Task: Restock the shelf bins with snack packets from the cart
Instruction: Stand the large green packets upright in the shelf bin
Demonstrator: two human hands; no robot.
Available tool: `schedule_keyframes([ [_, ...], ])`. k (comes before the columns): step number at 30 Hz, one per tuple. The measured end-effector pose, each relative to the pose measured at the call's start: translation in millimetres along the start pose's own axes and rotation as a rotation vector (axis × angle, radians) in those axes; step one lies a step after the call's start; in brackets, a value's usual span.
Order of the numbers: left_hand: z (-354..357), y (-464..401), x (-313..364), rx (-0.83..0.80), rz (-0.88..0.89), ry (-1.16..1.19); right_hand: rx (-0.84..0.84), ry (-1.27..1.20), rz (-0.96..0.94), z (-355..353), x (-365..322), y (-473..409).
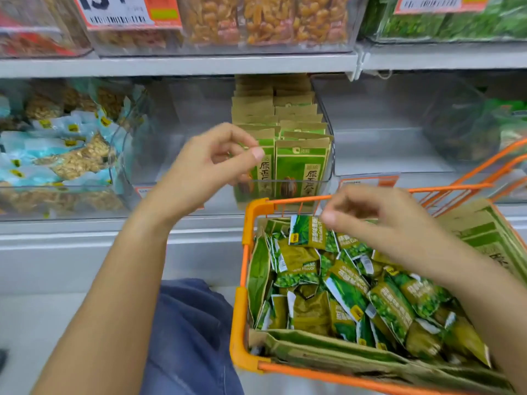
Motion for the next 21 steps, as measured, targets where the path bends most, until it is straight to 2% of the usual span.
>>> schedule_keyframes([
  [2, 49.1, 20.6, -0.2, -0.49, -0.05, 0.083, -0.307, 0.016, 0.059, 43.8, -0.2, 30.5],
  [3, 67.1, 32.1, -4.3, -0.652, -0.055, 0.04, -0.423, 0.079, 0.082, 61.9, 3.3, 43.9],
  [5, 91.1, 44.0, -12.2, -0.822, -0.056, -0.021, -0.536, 0.228, 0.081, 81.6, 11.5, 58.3],
  [7, 100.5, 47.2, -13.5, -0.886, -0.071, 0.003, -0.501, 0.294, 0.056, 82.5, 13.9, 53.7],
  [9, 101.8, 50.0, -9.8, -0.935, -0.082, 0.059, -0.365, 0.301, 0.041, 69.3, 16.3, 39.2],
  [11, 100.7, 51.0, -9.2, -0.959, -0.115, 0.118, -0.207, 0.126, 0.108, 48.7, 24.4, 24.8],
  [13, 103.9, 56.6, -16.8, -1.01, -0.178, 0.08, -0.136, -0.117, 0.237, 37.3, 33.8, 17.7],
  [15, 111.3, 67.7, -23.0, -1.113, -0.199, -0.072, -0.187, -0.158, 0.298, 38.3, 34.6, 16.9],
  [17, 114.8, 74.3, -21.1, -1.169, -0.162, -0.176, -0.316, -0.099, 0.314, 49.3, 31.5, 22.3],
  [21, 111.4, 70.5, -11.7, -1.102, -0.075, -0.229, -0.633, 0.196, 0.281, 81.0, 26.5, 44.7],
])
Point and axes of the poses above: each hand's wrist, its own y-axis away from the middle knuckle, its own z-axis out of the palm, x = y × z, the point moved 10 cm from there along -y, towards the middle knuckle, and after that the axes turned 9 degrees about -y, right-handed, at the moved point
